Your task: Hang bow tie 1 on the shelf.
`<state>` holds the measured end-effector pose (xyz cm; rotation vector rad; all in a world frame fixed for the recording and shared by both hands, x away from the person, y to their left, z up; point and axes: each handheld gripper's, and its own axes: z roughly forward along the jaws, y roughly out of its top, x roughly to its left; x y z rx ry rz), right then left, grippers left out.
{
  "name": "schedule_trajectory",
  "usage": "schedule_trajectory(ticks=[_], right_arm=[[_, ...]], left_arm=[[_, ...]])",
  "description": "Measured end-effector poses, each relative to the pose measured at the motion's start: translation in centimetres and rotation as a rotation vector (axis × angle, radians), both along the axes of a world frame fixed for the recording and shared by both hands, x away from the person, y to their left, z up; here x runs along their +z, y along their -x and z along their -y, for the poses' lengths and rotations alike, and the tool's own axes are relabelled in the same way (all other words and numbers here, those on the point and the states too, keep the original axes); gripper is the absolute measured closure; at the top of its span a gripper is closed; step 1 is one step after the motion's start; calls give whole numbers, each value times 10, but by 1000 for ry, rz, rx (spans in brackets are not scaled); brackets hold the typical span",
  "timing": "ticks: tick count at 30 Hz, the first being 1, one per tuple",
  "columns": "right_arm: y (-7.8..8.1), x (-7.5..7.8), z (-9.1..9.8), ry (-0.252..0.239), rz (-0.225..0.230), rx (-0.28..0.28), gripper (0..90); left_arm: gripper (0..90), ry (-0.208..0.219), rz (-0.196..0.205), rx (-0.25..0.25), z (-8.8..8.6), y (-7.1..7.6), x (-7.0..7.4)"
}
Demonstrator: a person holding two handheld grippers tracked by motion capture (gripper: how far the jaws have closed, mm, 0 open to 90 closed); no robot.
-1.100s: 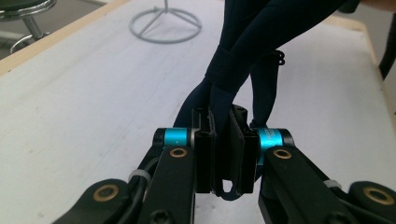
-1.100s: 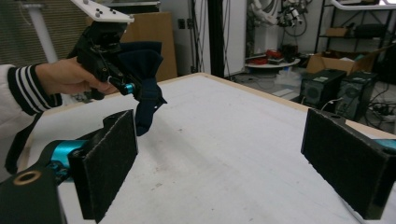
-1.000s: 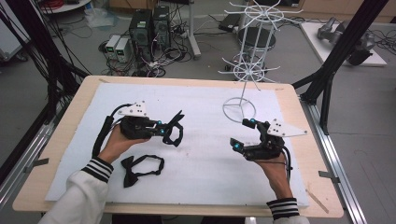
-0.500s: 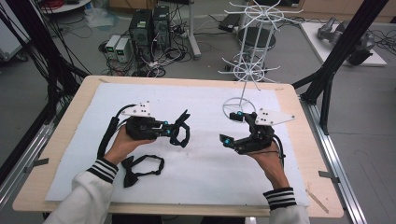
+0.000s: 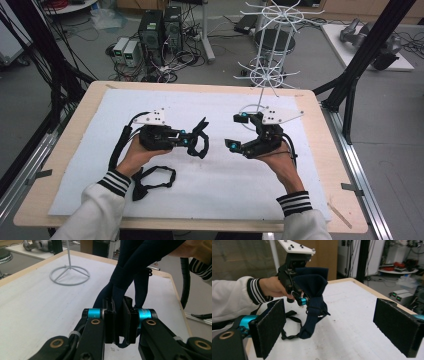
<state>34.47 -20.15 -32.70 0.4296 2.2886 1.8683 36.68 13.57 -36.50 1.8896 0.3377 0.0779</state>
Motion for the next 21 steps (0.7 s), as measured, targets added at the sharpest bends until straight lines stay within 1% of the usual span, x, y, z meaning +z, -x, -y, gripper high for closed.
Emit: schedule_trajectory(ticks=[6,13,14,15,16,18,21], right_arm=[[-6,5,-12,19,-5,34,103],[-12,5,-26,43,-35,86,107],[-12,6,-28,52,-32,88,143],[-13,6,-29,57,-27,99,158],[-13,6,-30,60,-20,99,159],[-14,7,-32,63,-21,107,166],[-13,8,-34,66,-20,123,200]], left_arm=[[817,-11,7,-12,6,2,0],[818,-20,10,-22,10,4,0],[818,-23,11,-24,10,4,0],[818,-24,13,-23,10,4,0],[818,-28,16,-25,10,4,0],[818,-29,13,-26,10,4,0],[818,-36,15,-30,11,5,0]])
